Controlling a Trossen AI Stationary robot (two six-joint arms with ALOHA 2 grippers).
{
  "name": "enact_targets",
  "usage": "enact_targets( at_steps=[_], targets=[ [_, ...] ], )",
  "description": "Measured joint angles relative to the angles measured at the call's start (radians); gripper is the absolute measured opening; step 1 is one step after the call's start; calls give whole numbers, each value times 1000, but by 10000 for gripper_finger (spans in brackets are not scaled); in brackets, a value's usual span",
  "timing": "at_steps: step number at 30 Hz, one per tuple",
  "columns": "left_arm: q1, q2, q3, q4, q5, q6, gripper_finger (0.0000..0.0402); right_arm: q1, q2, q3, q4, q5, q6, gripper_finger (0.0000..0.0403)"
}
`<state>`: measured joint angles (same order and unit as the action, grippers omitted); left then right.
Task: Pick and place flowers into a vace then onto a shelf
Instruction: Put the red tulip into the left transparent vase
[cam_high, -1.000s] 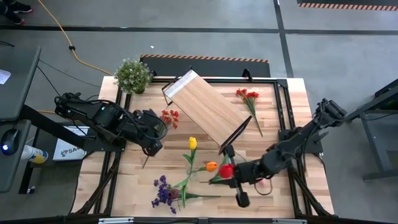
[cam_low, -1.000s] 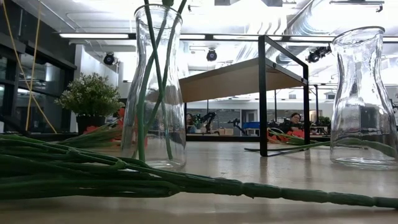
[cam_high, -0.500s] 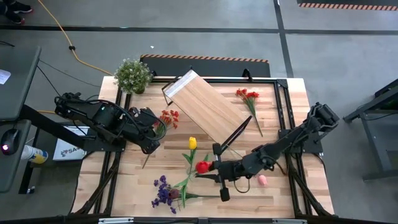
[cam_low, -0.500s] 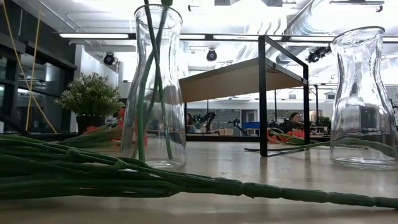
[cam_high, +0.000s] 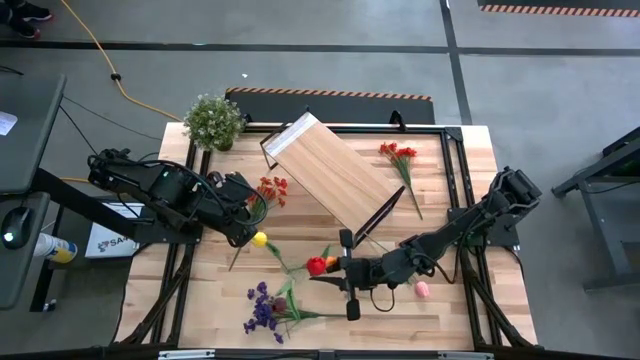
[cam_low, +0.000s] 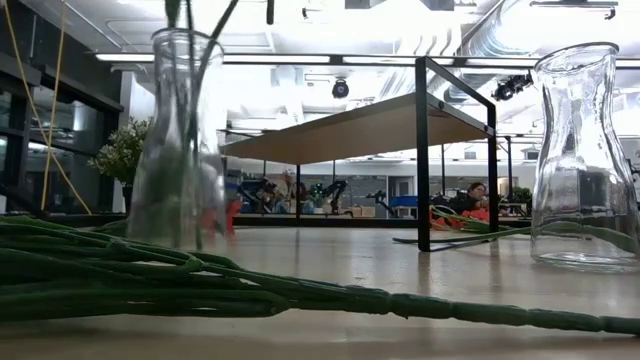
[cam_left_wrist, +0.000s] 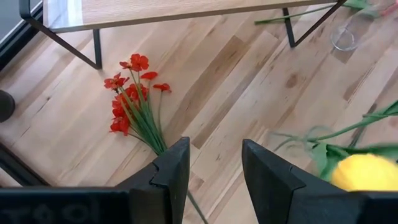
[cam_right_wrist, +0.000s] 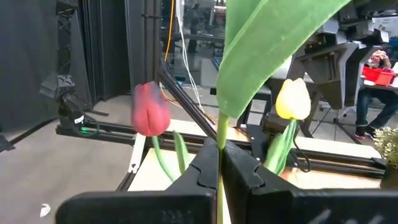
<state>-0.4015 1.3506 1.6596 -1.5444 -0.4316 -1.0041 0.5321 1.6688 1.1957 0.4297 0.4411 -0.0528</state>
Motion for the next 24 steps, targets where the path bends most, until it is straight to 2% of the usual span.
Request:
enact_targets(
  at_steps=[15, 19, 24],
  targets=[
    [0, 0, 0, 0, 0, -22, 179, 1, 0, 1, 69, -28, -5, 0],
    [0, 0, 0, 1, 0, -23, 179, 1, -3, 30, 46, -29, -29, 0],
    [0, 0, 0, 1, 0, -27, 179, 3, -5, 103, -63, -35, -61, 0]
  ],
)
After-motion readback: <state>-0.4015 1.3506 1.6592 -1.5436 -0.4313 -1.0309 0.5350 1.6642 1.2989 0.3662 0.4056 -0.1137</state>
